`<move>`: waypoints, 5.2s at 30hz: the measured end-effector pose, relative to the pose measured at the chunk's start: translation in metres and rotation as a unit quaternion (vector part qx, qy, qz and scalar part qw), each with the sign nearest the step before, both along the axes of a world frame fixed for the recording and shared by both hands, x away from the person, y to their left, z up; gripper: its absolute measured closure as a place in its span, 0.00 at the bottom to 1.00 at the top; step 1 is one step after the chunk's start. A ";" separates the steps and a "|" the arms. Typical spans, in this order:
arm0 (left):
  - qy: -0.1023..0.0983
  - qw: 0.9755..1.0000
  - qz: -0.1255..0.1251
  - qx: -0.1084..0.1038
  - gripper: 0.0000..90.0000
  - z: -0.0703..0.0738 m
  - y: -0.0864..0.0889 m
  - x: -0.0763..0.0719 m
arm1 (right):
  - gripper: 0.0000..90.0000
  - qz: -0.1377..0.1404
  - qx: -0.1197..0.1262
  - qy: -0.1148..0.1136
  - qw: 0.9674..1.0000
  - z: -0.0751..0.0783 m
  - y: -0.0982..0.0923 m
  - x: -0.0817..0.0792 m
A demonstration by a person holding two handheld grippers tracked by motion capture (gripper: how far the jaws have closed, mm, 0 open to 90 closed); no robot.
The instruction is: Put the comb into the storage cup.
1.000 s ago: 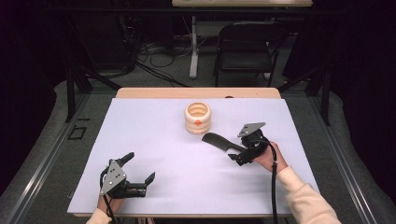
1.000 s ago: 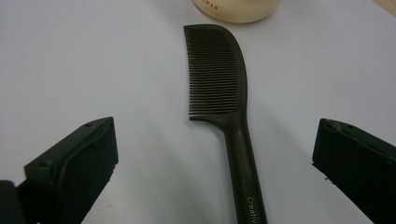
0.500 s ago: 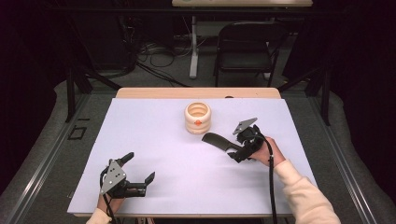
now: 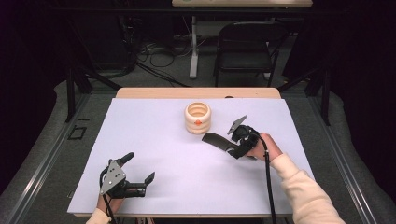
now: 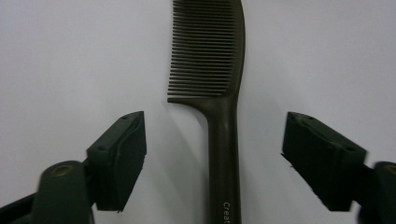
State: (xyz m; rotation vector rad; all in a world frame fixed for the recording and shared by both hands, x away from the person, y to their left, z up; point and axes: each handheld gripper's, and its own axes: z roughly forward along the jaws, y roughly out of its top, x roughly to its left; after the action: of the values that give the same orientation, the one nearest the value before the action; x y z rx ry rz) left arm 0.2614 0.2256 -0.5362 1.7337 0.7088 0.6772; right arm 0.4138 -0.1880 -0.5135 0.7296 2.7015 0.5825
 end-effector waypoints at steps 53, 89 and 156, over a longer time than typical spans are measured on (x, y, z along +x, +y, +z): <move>0.005 1.000 -0.001 0.000 0.00 0.000 -0.001 0.000 | 0.81 0.011 -0.121 0.064 0.991 0.004 0.014 0.017; 0.007 1.000 0.002 0.002 0.00 -0.001 -0.001 -0.001 | 0.81 -0.004 0.010 0.041 0.999 0.027 -0.014 -0.001; 0.004 1.000 -0.002 0.007 0.00 0.000 -0.001 -0.001 | 0.81 -0.039 0.140 -0.039 0.989 0.034 -0.024 -0.005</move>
State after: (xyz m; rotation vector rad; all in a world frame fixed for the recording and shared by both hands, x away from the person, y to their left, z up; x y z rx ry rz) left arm 0.2604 0.2242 -0.5365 1.7519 0.7063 0.6746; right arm 0.4087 -0.2122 -0.4795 0.8572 2.5355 0.9630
